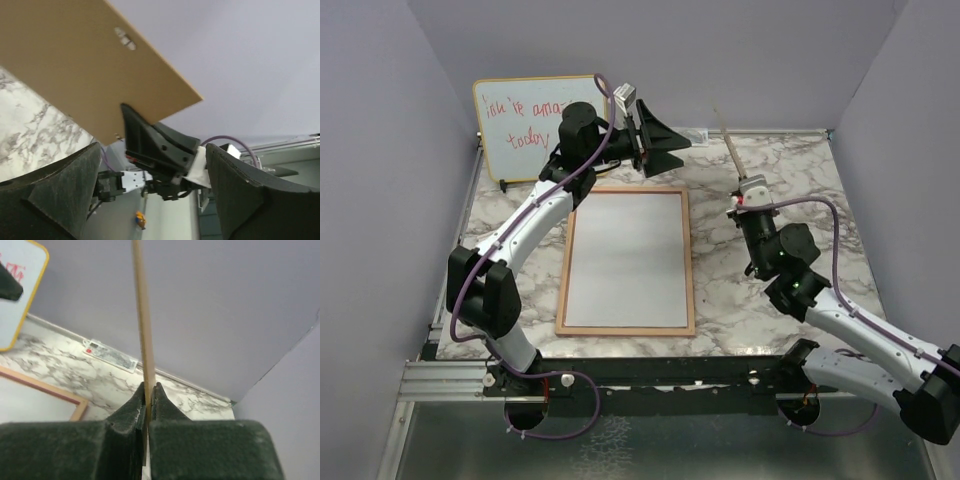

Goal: Put the photo into the frame

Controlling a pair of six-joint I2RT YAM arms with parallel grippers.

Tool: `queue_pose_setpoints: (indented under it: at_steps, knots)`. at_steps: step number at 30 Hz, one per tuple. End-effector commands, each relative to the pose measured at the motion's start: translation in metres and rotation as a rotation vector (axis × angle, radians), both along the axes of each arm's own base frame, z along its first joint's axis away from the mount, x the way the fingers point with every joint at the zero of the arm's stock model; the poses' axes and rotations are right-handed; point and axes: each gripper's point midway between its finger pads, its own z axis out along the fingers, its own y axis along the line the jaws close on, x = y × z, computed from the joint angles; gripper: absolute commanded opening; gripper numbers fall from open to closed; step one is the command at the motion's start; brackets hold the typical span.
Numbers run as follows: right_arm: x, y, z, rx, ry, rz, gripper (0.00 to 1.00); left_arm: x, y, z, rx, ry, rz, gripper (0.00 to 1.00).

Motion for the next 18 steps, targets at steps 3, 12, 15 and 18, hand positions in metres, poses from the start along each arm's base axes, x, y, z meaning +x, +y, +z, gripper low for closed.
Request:
queue_pose_setpoints:
  at_steps: [3, 12, 15, 18]
  knots:
    - [-0.009, -0.023, 0.04, 0.672, 0.053, -0.061, 0.01, 0.017, 0.016, -0.013, 0.119, -0.066, 0.14, 0.87]
    - [-0.012, -0.046, 0.016, 1.094, 0.177, -0.265, 0.01, 0.029, 0.031, -0.103, 0.32, 0.084, 0.268, 0.89]
    - [-0.017, -0.059, 0.004, 1.162, 0.175, -0.354, 0.01, 0.023, 0.029, -0.125, 0.349, 0.12, 0.254, 0.9]
    - [-0.018, -0.064, 0.005, 1.214, 0.147, -0.366, 0.01, 0.02, 0.033, -0.137, 0.371, 0.138, 0.267, 0.91]
